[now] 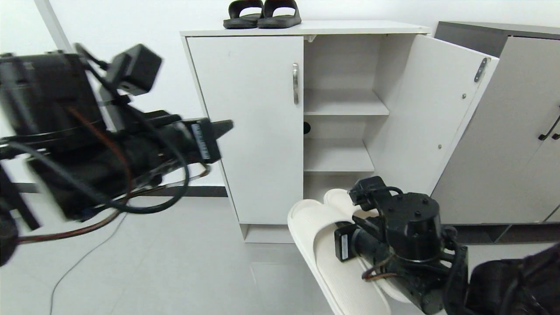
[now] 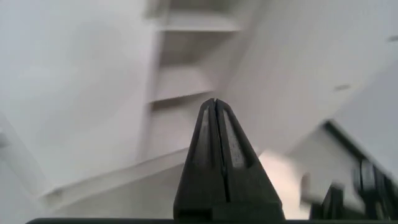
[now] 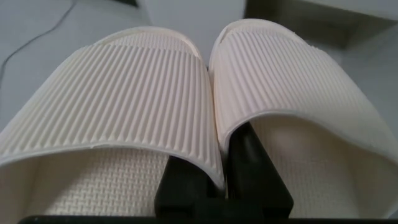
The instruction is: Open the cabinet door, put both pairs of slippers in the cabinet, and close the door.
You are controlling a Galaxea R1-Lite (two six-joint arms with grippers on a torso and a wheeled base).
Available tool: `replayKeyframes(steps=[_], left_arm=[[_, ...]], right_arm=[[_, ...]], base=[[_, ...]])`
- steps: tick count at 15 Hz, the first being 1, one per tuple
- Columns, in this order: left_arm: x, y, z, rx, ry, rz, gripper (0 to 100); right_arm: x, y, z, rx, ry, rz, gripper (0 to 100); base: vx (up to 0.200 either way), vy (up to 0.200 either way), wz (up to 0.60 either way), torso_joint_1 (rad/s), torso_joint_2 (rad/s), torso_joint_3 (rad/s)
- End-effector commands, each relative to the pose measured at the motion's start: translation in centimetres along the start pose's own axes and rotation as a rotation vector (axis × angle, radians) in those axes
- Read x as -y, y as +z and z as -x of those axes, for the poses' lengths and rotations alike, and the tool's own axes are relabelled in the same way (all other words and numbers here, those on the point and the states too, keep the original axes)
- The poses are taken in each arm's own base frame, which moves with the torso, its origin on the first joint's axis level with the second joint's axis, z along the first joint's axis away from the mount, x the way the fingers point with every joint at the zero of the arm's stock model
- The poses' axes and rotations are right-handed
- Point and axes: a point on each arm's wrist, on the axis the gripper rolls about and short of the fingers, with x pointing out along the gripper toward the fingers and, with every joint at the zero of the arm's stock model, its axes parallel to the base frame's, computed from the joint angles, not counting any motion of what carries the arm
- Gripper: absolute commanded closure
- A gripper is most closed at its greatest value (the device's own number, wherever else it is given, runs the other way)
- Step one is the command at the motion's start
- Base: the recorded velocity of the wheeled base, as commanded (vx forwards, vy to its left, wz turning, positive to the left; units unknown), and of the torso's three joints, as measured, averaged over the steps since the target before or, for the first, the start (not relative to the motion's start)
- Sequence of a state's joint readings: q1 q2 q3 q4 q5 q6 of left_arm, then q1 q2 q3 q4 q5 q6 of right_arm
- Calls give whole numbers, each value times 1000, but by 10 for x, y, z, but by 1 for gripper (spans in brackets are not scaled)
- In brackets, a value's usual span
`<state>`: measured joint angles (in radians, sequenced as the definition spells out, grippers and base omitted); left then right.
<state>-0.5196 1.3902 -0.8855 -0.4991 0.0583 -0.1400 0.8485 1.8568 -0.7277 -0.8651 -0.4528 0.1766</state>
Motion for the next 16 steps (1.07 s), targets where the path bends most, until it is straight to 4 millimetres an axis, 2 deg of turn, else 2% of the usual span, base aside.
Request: replayKeyframes(steps=[1,2,4,5,7,8,9,12,13,14,15,16], left_arm=[[-24,-24,150,-22,326,-72,100],[-28,-37,190,2,423,-82,100],[-32,-73,246,24,686,-114,100],[-29,-90,264,51,762,-116,100],[-19,-141,285,60,943,-192,100],[-22,-158,284,59,969,-174,100],[-25,-163,283,78,979,-143,100],[-33,-193,265,22,770,-155,100],[-33,-193,259,98,636,-177,100],[-33,-193,259,97,630,-177,100],[-31,-199,257,43,491,-166,100],[-30,-201,257,16,437,-169,100]], right_arm=[[7,-4,-40,5,-109,-11,100],[10,1,-48,15,-136,-18,100],[11,6,-55,10,-205,-13,100],[11,7,-56,10,-215,-11,100],[9,4,-55,1,-215,-5,100],[9,3,-56,-3,-215,-3,100],[9,0,-57,-8,-216,0,100],[9,-3,-57,-15,-216,4,100],[9,-3,-57,-16,-216,5,100],[9,-3,-57,-16,-216,5,100],[8,-1,-58,-9,-212,5,100],[7,0,-59,-6,-211,4,100]], base=[[0,0,0,0,0,0],[0,0,0,0,0,0],[0,0,0,0,0,0],[0,0,0,0,0,0],[0,0,0,0,0,0],[0,0,0,0,0,0],[0,0,0,0,0,0],[0,0,0,0,0,0],[0,0,0,0,0,0],[0,0,0,0,0,0],[0,0,0,0,0,0],[0,0,0,0,0,0]])
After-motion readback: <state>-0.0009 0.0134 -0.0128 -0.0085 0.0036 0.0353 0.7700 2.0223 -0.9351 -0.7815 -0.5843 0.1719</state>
